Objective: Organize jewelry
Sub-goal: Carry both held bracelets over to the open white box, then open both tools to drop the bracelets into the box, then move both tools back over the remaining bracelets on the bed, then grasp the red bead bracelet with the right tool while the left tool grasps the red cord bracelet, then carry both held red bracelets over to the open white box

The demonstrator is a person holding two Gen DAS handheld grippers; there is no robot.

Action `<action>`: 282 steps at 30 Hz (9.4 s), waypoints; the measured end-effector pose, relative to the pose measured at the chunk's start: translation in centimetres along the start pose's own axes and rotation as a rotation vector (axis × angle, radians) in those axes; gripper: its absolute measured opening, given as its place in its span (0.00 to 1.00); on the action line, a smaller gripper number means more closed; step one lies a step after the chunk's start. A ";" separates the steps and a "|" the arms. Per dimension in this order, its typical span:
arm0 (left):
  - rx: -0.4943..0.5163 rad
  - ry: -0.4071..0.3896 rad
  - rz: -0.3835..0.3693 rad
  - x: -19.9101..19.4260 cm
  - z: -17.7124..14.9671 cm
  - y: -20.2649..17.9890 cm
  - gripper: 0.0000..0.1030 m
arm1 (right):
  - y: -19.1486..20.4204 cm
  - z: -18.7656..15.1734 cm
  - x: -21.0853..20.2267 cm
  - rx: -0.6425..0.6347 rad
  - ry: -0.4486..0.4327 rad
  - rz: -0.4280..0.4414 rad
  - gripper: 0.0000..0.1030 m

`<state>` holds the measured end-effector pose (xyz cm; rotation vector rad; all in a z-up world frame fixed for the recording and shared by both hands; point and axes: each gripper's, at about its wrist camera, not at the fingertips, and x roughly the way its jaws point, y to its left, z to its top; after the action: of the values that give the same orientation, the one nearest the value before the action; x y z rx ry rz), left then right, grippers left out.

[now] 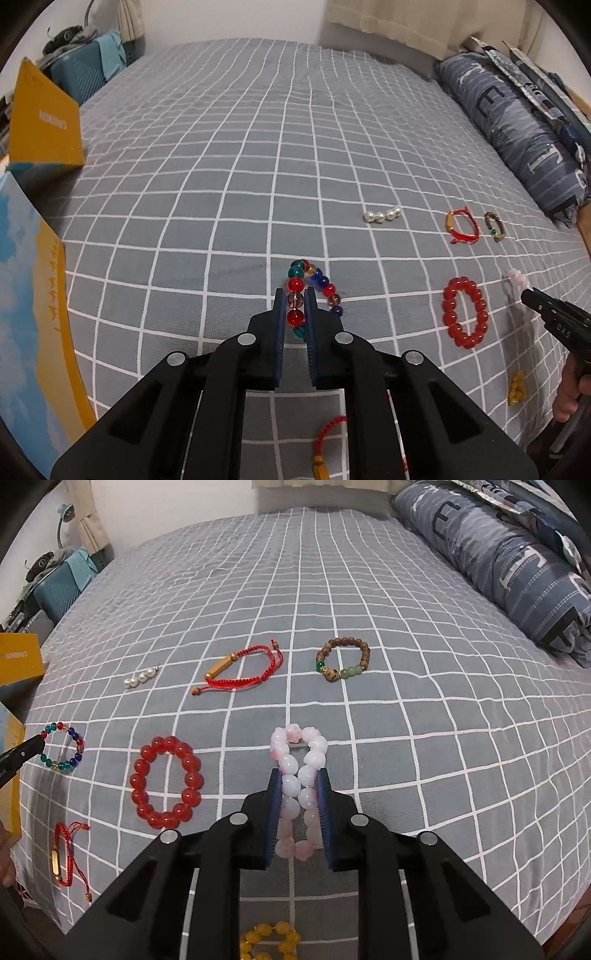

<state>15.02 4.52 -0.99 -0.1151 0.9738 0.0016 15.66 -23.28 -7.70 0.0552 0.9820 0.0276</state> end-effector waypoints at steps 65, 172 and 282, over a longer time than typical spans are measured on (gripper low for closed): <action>-0.189 -0.233 0.245 -23.8 -0.8 21.3 0.09 | 34.0 5.6 -14.4 -0.285 -0.233 0.182 0.18; 0.109 -0.067 -0.035 -7.7 -3.7 -0.7 0.94 | 11.2 1.2 -7.0 -0.081 -0.167 -0.026 0.93; -0.121 -0.181 0.175 -20.6 -1.4 17.1 0.07 | 30.3 2.8 -15.7 -0.283 -0.268 0.227 0.13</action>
<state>1.41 22.46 13.54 -0.1386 0.7998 0.2286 9.30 6.10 8.69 -0.0880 0.6930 0.3582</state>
